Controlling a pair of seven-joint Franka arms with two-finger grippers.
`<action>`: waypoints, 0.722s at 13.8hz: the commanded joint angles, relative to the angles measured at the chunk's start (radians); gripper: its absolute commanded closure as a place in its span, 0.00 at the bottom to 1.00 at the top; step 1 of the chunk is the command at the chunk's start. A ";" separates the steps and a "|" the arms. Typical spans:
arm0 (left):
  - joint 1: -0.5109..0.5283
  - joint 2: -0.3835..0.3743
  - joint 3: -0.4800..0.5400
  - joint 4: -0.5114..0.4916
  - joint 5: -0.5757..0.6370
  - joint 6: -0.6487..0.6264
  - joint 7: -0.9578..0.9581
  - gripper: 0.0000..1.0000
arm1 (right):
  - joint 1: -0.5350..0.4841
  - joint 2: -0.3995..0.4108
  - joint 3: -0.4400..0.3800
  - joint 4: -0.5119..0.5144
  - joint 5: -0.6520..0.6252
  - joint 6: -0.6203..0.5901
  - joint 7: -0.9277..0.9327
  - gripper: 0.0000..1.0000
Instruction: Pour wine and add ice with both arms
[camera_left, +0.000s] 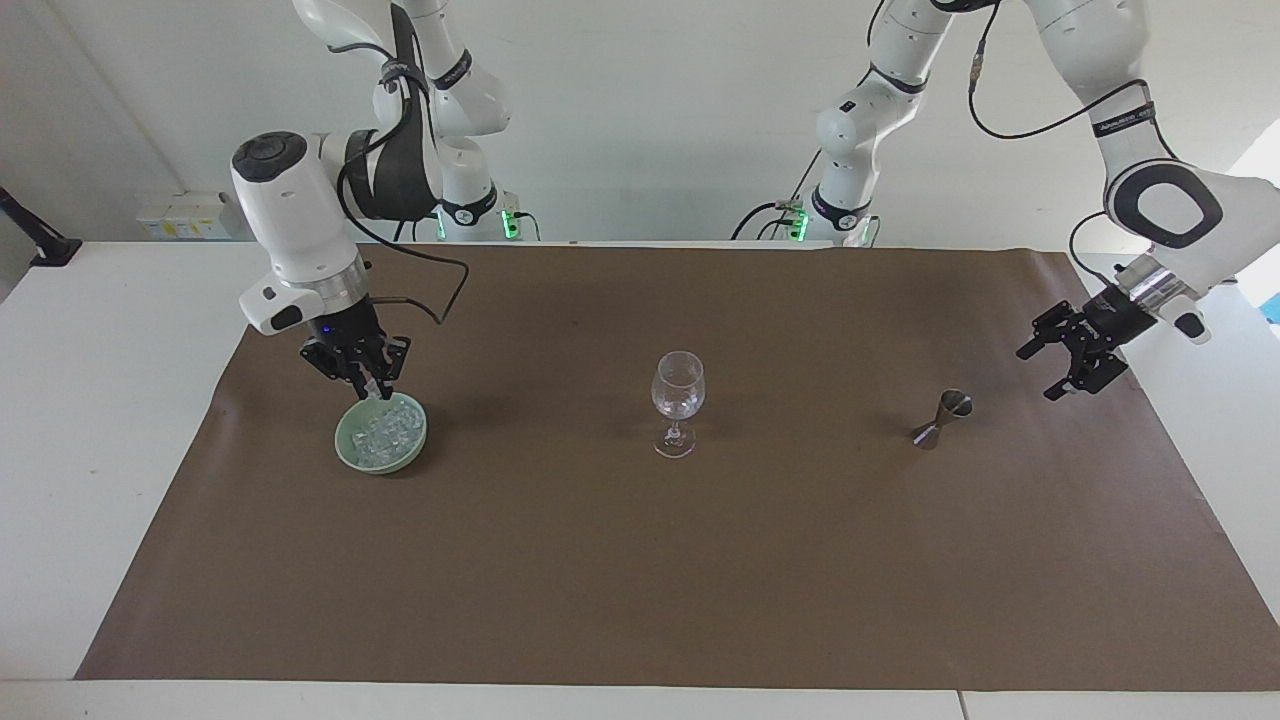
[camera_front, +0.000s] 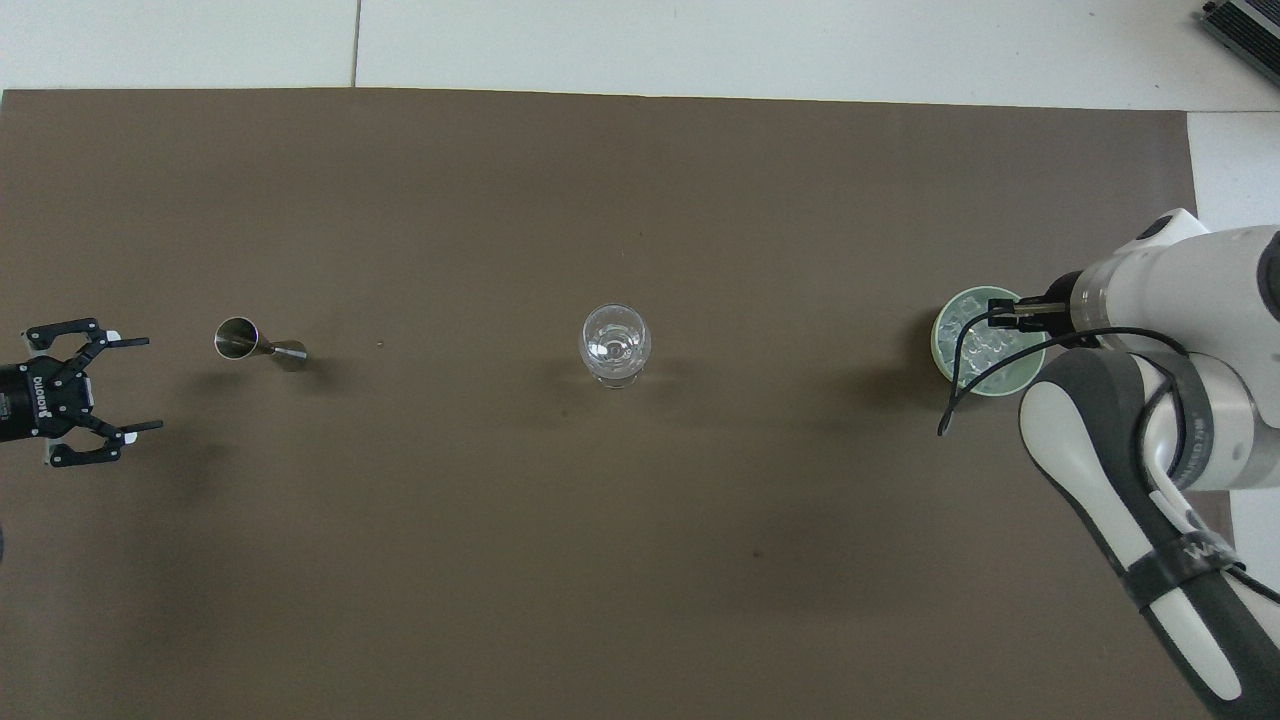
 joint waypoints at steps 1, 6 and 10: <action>-0.009 -0.012 0.005 0.074 0.093 -0.053 0.012 0.00 | -0.003 -0.032 0.042 0.042 0.019 -0.047 0.067 1.00; -0.012 -0.044 0.006 0.181 0.205 -0.168 0.124 0.00 | -0.003 -0.027 0.143 0.057 0.085 0.011 0.285 1.00; -0.014 -0.079 0.002 0.262 0.258 -0.285 0.215 0.00 | 0.072 -0.021 0.177 0.053 0.137 0.092 0.486 1.00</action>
